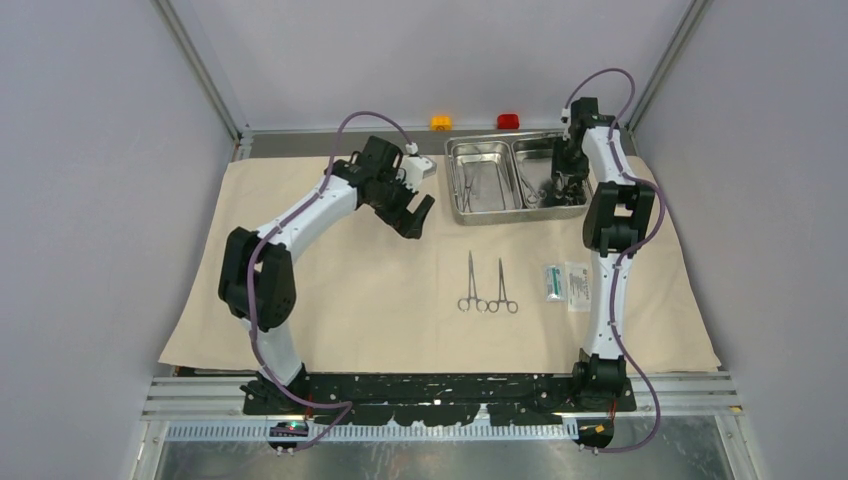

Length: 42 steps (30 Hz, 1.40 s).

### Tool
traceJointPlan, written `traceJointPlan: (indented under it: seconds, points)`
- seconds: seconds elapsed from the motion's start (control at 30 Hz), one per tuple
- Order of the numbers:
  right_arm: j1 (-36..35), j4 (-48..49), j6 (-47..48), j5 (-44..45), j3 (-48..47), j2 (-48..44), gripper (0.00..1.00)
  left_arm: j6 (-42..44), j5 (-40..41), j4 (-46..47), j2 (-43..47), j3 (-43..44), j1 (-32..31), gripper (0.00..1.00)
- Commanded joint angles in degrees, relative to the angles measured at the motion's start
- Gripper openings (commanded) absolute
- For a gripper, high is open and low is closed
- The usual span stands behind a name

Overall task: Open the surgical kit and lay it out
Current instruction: Pick up the medical item from the container.

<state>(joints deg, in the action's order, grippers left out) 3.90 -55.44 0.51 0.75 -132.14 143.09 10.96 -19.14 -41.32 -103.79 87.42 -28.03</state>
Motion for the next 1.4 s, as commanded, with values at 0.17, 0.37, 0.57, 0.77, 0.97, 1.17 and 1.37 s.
traceJointPlan:
  seconds: [0.17,0.37,0.57,0.77,0.97,1.17,1.37]
  points:
    - [1.02,-2.66,-2.07,-5.42,-5.01,4.14,0.4,0.81,-1.12,2.32,2.42,1.14,-0.18,0.93]
    - [1.02,-2.59,-2.52,-7.34,-7.84,5.42,0.3,1.2,-0.93,2.11,1.43,2.24,-0.18,0.93]
    - [0.94,-0.95,-3.23,-8.1,-8.37,5.81,0.21,1.09,-0.98,1.87,0.07,3.33,-0.18,0.93]
    - [0.21,0.52,-2.97,-8.88,-8.57,6.2,0.15,1.35,-0.65,1.21,-0.84,4.31,-0.18,0.93]
    - [-1.18,1.36,-2.41,-9.28,-8.57,6.27,0.12,1.48,-0.42,0.8,-0.98,4.86,-0.18,0.93]
    - [-2.51,1.55,-0.95,-8.81,-7.82,5.82,0.1,1.52,-0.07,0.48,-0.81,4.92,-0.18,0.93]
    - [-3.15,3.03,-0.77,-8.32,-4.73,4.23,0.09,1.59,-0.02,0.21,-0.48,4.87,-0.18,0.93]
